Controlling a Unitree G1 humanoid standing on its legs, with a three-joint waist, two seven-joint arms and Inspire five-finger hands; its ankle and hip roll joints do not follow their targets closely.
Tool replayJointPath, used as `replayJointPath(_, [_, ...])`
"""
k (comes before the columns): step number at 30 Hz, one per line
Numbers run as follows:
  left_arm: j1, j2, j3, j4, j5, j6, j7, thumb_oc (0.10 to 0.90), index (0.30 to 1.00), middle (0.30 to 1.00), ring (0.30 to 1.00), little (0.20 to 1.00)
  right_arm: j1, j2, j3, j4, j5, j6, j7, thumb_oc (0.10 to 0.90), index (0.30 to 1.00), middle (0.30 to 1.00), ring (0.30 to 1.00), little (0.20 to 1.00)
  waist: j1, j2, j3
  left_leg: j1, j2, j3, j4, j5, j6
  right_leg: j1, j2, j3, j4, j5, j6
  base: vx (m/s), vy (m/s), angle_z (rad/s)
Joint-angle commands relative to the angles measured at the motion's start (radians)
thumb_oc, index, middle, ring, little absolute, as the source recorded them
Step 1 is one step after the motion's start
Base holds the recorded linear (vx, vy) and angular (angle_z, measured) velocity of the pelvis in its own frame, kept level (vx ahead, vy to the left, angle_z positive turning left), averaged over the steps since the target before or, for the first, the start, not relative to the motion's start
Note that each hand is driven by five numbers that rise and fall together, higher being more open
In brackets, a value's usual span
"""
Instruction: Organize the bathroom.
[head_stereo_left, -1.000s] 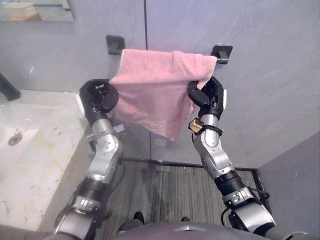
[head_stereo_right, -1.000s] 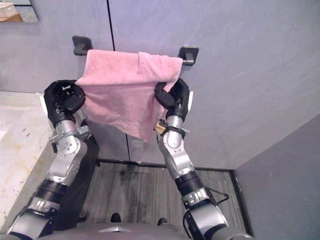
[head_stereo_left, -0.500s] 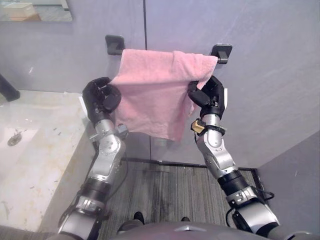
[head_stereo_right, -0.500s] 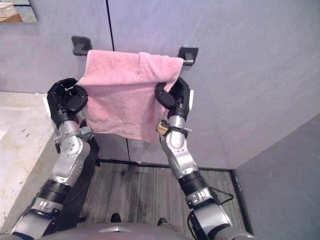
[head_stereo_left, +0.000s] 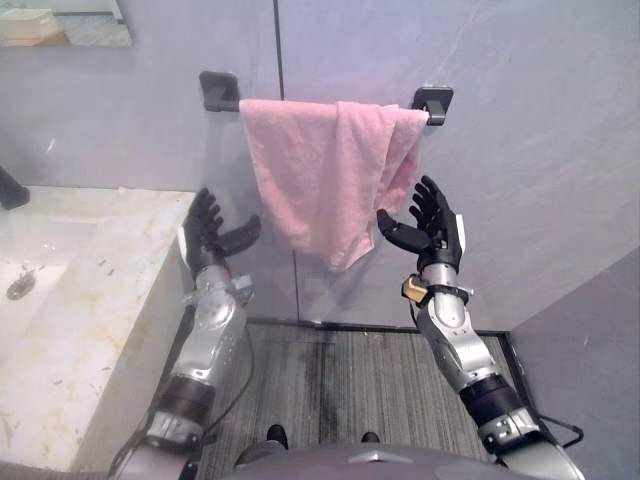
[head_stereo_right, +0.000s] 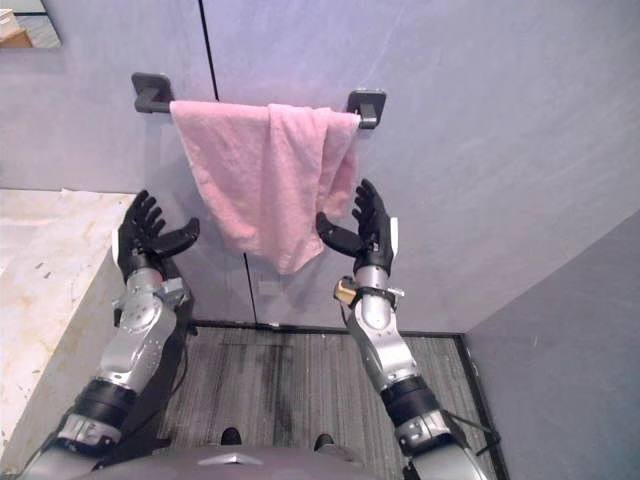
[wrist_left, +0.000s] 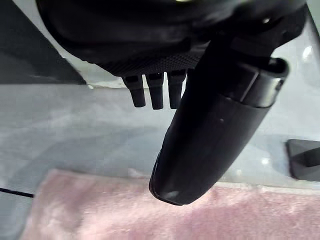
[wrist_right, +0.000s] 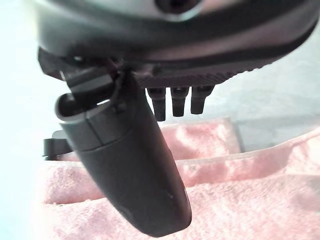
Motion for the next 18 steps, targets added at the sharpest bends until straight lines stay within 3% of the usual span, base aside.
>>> replayJointPath(1, [-0.049, 0.003, -0.003, 0.007, 0.013, -0.045, -0.045, 0.8, 0.9, 0.9, 0.9, 0.9, -0.01, 0.0, -0.055, -0.029, -0.073, -0.097, 0.004, 0.8, 0.9, 0.9, 0.9, 0.9, 0.006, -0.001, -0.046, 0.046, -0.01, 0.001, 0.001, -0.086, 0.006, -0.004, -0.007, -0.022, 0.005, -0.009, 0.032, 0.0, 0.0, 0.0])
replayJointPath(5, [0.006, 0.002, -0.002, -0.003, 0.012, -0.049, -0.073, 0.8, 0.9, 0.9, 0.9, 0.9, 0.041, 0.007, -0.08, -0.016, -0.058, -0.113, -0.006, 0.8, 0.9, 0.9, 0.9, 0.9, 0.002, 0.002, -0.038, 0.048, -0.009, 0.002, 0.001, -0.086, 0.009, -0.004, -0.006, -0.017, 0.003, -0.005, 0.032, -0.02, -0.012, -0.02])
replayJointPath(15, [-0.028, 0.025, 0.015, 0.016, 0.018, -0.122, -0.088, 0.8, 0.9, 0.9, 0.9, 0.9, 0.029, -0.006, -0.077, 0.007, -0.065, -0.127, -0.018, 0.8, 0.9, 0.9, 0.9, 0.9, -0.006, 0.006, -0.033, 0.053, -0.01, 0.006, 0.001, -0.086, 0.007, -0.003, -0.008, -0.014, 0.004, 0.0, 0.036, -0.01, -0.003, -0.03])
replayJointPath(18, [-0.06, 0.022, 0.013, 0.05, 0.011, -0.079, -0.055, 0.8, 0.9, 0.9, 0.9, 0.9, 0.013, -0.006, -0.074, 0.043, -0.03, -0.082, -0.038, 0.8, 0.9, 0.9, 0.9, 0.9, -0.007, 0.009, -0.036, 0.055, -0.01, 0.011, 0.001, -0.085, 0.005, -0.004, -0.006, -0.014, 0.006, 0.0, 0.036, 0.0, 0.0, 0.0])
